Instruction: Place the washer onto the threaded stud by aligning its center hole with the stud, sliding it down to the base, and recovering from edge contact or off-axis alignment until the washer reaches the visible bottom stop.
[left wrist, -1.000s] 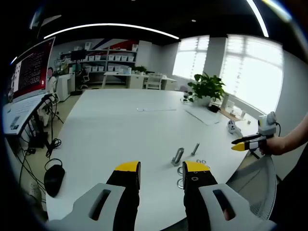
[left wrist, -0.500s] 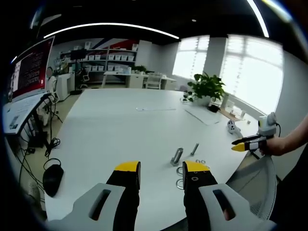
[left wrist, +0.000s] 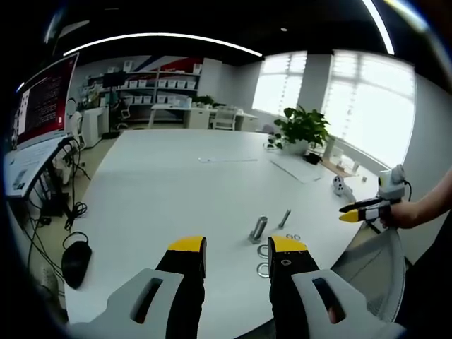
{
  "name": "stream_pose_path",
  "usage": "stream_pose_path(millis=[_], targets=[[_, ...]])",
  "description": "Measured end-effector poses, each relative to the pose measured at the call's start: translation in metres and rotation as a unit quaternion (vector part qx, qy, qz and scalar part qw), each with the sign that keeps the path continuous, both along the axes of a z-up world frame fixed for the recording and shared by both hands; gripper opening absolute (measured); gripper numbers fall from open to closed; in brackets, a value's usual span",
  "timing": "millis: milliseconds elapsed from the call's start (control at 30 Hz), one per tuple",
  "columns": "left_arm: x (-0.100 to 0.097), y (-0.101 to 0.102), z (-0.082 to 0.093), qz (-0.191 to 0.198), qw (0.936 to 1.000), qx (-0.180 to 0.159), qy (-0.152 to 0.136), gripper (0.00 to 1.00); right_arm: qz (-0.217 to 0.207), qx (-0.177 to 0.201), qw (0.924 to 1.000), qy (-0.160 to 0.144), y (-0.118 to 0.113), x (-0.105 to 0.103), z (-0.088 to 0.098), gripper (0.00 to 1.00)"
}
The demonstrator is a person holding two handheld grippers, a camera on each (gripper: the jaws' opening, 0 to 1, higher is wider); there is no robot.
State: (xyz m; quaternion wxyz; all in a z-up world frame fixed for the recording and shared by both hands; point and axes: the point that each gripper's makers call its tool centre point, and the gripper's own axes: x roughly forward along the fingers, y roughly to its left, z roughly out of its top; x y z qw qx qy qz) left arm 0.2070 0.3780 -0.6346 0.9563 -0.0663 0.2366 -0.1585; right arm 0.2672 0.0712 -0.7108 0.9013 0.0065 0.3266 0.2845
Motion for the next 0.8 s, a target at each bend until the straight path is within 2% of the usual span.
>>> stream_pose_path(millis=[800], targets=[[-0.007, -0.012, -0.003, -0.027, 0.9996, 0.008, 0.008, 0.34, 0.001, 0.000, 1.0000, -0.001, -0.002, -0.004, 0.000, 0.43]])
